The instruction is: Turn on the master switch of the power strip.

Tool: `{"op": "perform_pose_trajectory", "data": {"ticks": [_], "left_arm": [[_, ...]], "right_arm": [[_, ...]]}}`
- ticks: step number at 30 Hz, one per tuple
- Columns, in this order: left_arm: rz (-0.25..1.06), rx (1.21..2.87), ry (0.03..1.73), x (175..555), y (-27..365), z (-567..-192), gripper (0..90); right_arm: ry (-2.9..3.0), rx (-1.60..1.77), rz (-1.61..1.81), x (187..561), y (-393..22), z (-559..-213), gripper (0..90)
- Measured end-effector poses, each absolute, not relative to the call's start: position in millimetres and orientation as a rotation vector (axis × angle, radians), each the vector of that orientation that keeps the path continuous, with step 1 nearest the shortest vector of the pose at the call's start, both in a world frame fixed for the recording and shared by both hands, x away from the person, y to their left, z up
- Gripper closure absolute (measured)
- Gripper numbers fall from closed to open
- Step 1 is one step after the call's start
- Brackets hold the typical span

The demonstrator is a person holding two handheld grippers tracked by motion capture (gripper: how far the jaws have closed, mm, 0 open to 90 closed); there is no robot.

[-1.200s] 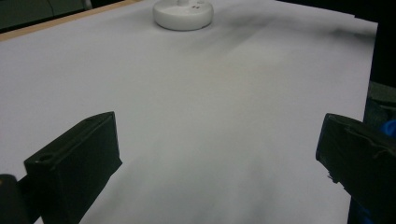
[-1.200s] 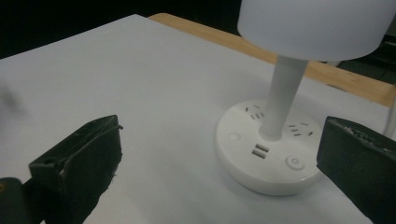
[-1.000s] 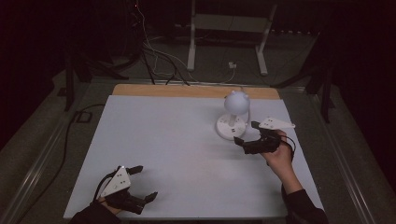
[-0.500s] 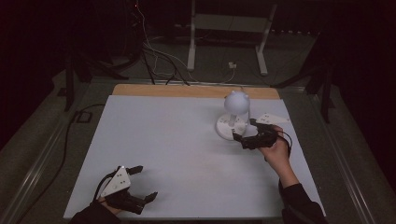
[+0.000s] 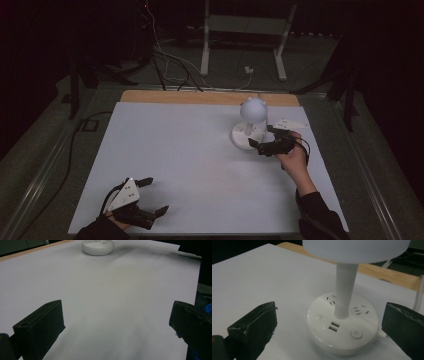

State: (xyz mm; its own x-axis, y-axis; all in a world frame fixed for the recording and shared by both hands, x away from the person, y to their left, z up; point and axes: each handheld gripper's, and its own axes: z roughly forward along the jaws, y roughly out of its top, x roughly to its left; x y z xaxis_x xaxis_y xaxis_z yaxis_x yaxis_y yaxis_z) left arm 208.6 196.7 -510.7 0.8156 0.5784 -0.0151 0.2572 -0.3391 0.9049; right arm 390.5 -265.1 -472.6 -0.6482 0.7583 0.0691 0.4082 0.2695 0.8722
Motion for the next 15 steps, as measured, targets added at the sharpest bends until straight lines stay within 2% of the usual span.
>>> {"op": "perform_pose_trajectory", "data": {"ticks": [15], "left_arm": [[0.375, 1.930, 0.626, 209, 196, -511, 0.1]], "right_arm": [[2.105, 1.170, 1.308, 404, -266, -486, 0.1]]}}
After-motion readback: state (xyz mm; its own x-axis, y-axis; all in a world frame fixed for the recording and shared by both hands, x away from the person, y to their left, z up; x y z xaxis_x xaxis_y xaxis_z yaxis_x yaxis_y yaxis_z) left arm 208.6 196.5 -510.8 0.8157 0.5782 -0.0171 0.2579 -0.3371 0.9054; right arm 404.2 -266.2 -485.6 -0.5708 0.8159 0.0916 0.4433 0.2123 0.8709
